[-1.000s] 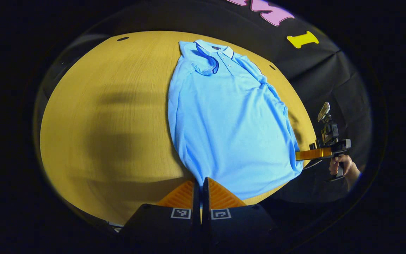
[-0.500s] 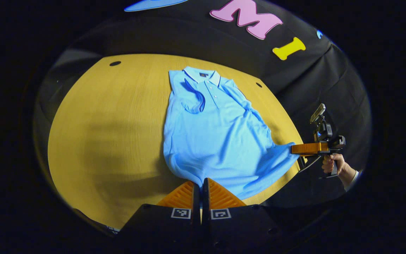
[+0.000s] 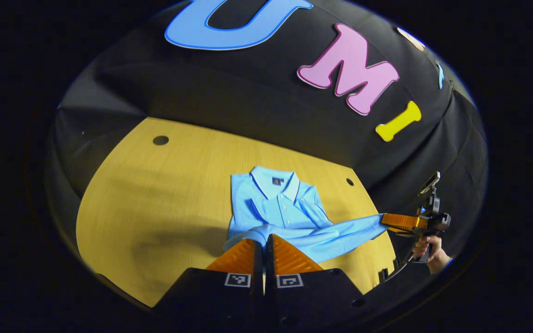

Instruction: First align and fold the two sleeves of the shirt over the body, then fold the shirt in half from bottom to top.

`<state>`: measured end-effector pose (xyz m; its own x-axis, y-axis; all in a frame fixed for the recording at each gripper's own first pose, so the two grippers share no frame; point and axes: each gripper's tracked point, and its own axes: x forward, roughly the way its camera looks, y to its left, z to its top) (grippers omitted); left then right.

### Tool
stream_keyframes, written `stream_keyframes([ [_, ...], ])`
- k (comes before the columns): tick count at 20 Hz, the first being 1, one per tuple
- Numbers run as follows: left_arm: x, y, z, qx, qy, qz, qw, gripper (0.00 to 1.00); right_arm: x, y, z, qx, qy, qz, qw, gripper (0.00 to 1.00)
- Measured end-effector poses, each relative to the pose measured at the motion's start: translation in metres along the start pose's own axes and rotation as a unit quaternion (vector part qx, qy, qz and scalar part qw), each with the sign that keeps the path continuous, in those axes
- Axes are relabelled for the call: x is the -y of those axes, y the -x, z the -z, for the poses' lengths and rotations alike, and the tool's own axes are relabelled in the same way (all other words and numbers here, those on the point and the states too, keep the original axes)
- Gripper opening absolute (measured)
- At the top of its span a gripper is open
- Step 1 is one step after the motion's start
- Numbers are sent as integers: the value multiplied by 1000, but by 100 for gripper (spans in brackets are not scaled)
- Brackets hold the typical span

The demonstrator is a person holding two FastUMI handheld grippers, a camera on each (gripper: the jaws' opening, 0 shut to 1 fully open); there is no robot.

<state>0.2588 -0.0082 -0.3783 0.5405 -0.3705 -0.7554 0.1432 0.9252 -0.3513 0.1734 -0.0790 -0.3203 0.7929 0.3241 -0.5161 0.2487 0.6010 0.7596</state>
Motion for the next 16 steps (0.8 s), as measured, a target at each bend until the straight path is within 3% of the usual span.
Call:
stream_keyframes([
  [3,-14,-47,-42,14,1,-24,1000,6,2,-52,-51,15,40,12,999,5],
  [4,-16,-64,-56,17,9,-27,999,6,5,-74,-63,14,52,18,998,0],
  [5,-20,-85,-66,19,10,-36,999,6,8,-91,-74,15,63,25,998,5],
  [6,-27,-105,-74,15,4,-49,999,6,14,-111,-83,15,73,33,997,0],
  [7,-34,-124,-79,10,-4,-62,998,6,23,-130,-89,12,81,45,996,5],
  [12,-54,-202,-77,-12,3,-109,994,6,77,-202,-95,-7,94,105,990,0],
  [14,-66,-214,-75,-17,18,-130,991,6,99,-219,-93,-14,83,123,989,5],
  [16,-79,-220,-73,-19,22,-143,989,6,125,-220,-96,-13,72,142,987,0],
])
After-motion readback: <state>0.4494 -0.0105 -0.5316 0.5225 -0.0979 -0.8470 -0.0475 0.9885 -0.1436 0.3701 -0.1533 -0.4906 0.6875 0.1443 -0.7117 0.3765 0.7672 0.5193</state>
